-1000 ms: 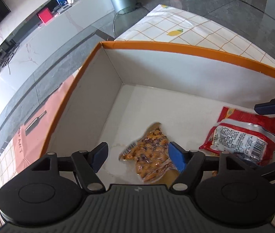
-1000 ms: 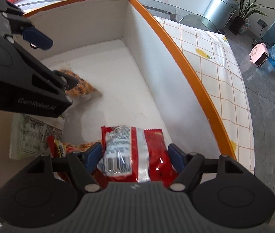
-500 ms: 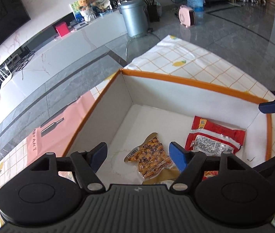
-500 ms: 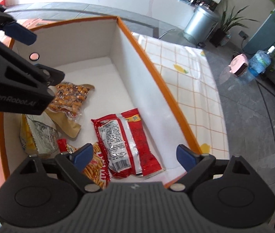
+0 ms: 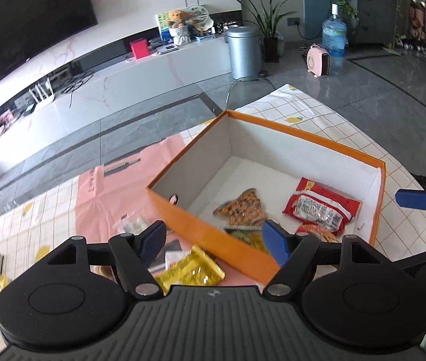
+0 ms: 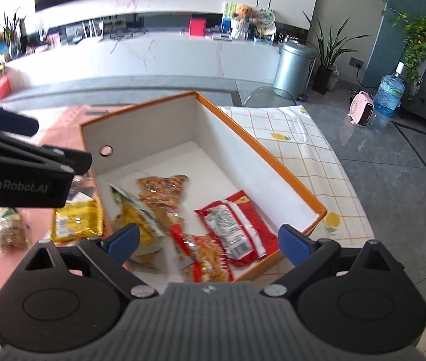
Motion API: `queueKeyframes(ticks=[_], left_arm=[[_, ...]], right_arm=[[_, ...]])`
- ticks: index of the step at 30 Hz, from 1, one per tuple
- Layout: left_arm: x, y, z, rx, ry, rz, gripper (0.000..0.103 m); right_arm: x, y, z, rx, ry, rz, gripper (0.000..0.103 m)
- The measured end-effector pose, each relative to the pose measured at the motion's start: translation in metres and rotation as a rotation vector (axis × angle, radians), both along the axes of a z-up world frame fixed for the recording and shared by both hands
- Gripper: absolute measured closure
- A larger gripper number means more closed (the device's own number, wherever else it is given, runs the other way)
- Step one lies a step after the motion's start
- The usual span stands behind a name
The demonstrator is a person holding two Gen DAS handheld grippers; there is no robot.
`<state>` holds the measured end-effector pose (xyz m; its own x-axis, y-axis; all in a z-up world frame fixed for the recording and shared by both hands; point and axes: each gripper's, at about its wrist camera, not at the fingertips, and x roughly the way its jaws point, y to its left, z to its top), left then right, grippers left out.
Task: Organize snacks
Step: 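Withdraw both tools from the box back over the remaining snacks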
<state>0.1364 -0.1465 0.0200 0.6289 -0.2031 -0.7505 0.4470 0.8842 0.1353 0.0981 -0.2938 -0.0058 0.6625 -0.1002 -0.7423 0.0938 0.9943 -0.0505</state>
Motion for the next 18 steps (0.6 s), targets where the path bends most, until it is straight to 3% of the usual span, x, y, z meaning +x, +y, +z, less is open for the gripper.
queueKeyframes(ticks=[4, 9, 18], left_arm=[[-0.026, 0.022, 0.002, -0.014, 0.003, 0.021, 0.018], [-0.049, 0.051, 0.0, -0.001, 0.015, 0.064, 0.018], [-0.075, 0.113, -0.019, 0.009, 0.076, 0.17, 0.018]], right_arm=[[-0.02, 0.02, 0.004, 0.052, -0.042, -0.008, 0.008], [-0.041, 0.05, 0.0, 0.043, -0.064, 0.013, 0.007], [-0.063, 0.089, -0.024, 0.039, -0.023, 0.043, 0.006]])
